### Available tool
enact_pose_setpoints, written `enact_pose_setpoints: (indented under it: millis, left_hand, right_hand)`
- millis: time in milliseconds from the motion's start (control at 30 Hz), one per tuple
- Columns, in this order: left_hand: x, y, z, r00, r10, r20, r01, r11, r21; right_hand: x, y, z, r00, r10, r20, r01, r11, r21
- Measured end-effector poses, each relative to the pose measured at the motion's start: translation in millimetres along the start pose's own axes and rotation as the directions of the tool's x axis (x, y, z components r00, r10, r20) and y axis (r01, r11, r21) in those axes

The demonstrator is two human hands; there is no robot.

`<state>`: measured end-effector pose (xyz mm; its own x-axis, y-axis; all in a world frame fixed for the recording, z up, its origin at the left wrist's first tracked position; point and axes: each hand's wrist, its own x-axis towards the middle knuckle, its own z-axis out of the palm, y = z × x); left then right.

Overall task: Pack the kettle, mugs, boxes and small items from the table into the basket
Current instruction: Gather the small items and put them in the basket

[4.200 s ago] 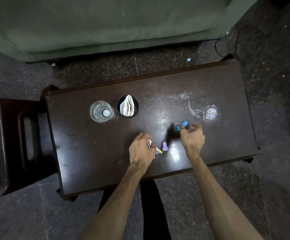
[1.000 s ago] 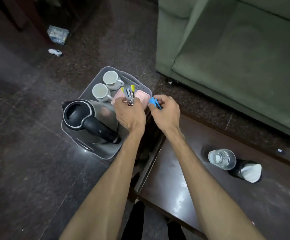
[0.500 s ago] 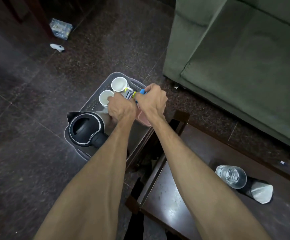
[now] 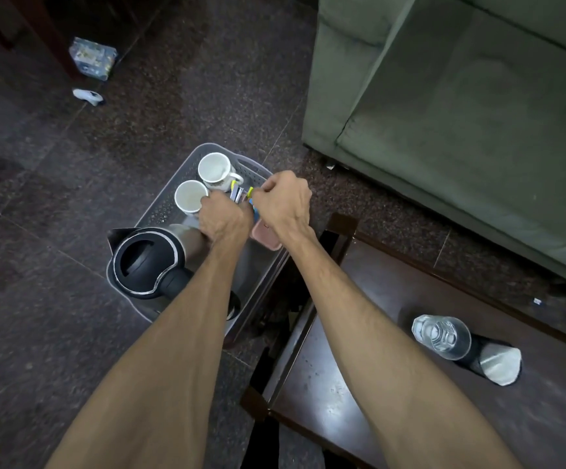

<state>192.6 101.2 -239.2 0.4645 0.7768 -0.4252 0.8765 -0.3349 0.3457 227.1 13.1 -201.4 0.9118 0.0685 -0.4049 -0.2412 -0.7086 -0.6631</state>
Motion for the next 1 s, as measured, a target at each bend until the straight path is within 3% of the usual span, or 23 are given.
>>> enact_pose_setpoints:
  millis: [133, 267, 433, 633, 767, 1000]
  left_hand:
    - [-11, -1, 2, 0.997, 0.063, -0.047, -0.064, 0.998, -0.008]
    - [-31, -4, 2, 0.967, 0.139, -0.214, -0.158, 0.985, -0.073]
    - [-78, 6, 26, 0.849, 0.287, -0.443, -0.389, 0.908, -0.157]
    - [-170, 30, 69, 0.84, 0.479, -0.255, -0.526, 0.835, -0.16]
    - [-238, 39, 98, 0.74, 0.654, -0.155, -0.672, 0.728, -0.134]
    - [-354, 33, 155, 0.616, 0.786, 0.054, -0.77, 0.616, -0.167]
  right_hand:
    - [-6, 18, -22, 0.999, -0.029, -0.04, 0.034, 0.992, 0.124]
    - [-25, 45, -47, 0.992, -0.045, -0.122, 0.07, 0.976, 0.207]
    - [-57, 94, -81, 0.988, 0.043, -0.151, 0.008, 0.946, 0.323]
    - [-96, 155, -125, 0.968, 0.121, -0.219, -0.031, 0.927, 0.375]
    - [-121, 198, -159, 0.946, 0.169, -0.277, -0.053, 0.924, 0.379]
    - [-183, 304, -217, 0.862, 0.278, -0.423, -0.098, 0.912, 0.399]
